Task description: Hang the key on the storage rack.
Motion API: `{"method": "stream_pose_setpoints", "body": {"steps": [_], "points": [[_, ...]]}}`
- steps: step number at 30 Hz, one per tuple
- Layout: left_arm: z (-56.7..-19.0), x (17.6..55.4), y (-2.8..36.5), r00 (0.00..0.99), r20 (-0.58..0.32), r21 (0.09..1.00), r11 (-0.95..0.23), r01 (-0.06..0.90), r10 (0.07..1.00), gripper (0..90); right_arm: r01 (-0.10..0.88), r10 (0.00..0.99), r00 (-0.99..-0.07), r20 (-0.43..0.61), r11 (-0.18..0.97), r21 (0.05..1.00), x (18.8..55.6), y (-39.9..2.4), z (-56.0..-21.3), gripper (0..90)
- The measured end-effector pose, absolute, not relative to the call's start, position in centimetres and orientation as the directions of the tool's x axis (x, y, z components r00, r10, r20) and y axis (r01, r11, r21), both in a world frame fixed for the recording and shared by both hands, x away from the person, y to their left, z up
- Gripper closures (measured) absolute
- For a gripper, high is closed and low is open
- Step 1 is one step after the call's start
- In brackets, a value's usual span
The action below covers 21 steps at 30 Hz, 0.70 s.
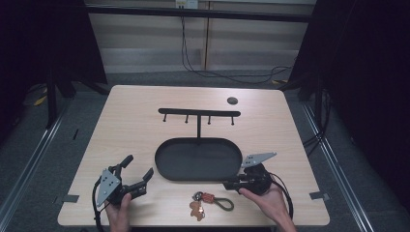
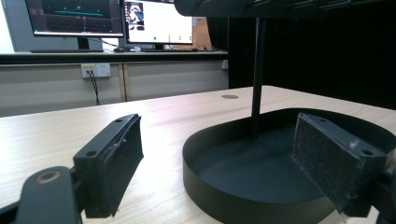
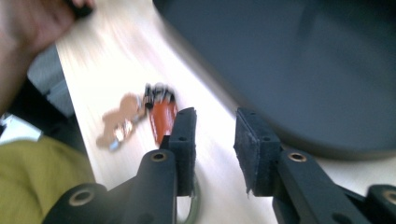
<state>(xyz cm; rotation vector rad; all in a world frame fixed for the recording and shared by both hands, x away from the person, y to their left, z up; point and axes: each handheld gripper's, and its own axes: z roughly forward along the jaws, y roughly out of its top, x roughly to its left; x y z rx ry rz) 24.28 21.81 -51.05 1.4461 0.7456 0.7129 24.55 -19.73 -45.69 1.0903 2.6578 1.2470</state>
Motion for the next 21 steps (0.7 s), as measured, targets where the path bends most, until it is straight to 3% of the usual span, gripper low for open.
{"method": "stream_pose_setpoints", "body": {"steps": [8, 21], "points": [[-51.1, 24.3, 21.8, 0.594, -0.019, 1.0, 0.011, 0.018, 0.804, 15.9, 0.628, 0.613, -0.744, 0.264, 0.509, 0.588, 24.1, -19.4, -47.1, 62.1], [-51.0, 24.3, 21.8, 0.594, -0.017, 1.0, 0.007, 0.019, 0.805, 15.9, 0.608, 0.591, -0.766, 0.252, 0.539, 0.583, 23.4, -19.3, -48.1, 73.4]]}}
